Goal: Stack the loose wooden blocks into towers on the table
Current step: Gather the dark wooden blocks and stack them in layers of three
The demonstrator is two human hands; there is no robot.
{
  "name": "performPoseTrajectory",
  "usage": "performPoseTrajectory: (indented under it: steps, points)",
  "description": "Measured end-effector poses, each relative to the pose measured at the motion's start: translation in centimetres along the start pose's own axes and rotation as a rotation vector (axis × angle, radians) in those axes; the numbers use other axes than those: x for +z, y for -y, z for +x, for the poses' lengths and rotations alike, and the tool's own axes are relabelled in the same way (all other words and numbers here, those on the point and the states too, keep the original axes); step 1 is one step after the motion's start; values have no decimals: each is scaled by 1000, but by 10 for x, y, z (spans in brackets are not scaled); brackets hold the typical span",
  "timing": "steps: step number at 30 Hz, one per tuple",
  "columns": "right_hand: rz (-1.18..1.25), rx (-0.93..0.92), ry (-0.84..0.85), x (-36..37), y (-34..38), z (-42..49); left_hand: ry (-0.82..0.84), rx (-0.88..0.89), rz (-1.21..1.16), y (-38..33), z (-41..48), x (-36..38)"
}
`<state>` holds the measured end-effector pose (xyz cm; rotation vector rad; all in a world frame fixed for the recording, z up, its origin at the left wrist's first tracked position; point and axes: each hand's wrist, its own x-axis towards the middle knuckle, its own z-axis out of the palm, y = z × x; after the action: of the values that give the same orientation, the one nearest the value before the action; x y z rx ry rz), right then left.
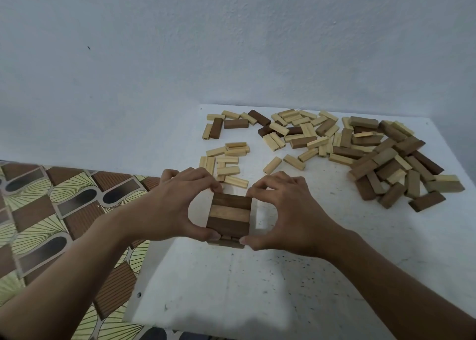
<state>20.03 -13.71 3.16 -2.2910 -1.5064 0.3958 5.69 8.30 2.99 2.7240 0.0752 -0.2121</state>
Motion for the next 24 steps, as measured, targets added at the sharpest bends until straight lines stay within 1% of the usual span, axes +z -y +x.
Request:
performPoseTrajectory:
  steps: [16,24]
  points:
    - [26,24,-22,2,-2,-7,-9,-48,-77,1,-6,7]
    - [106,46,-63,10,-5,-9,0,-11,-100,-1,-4,7]
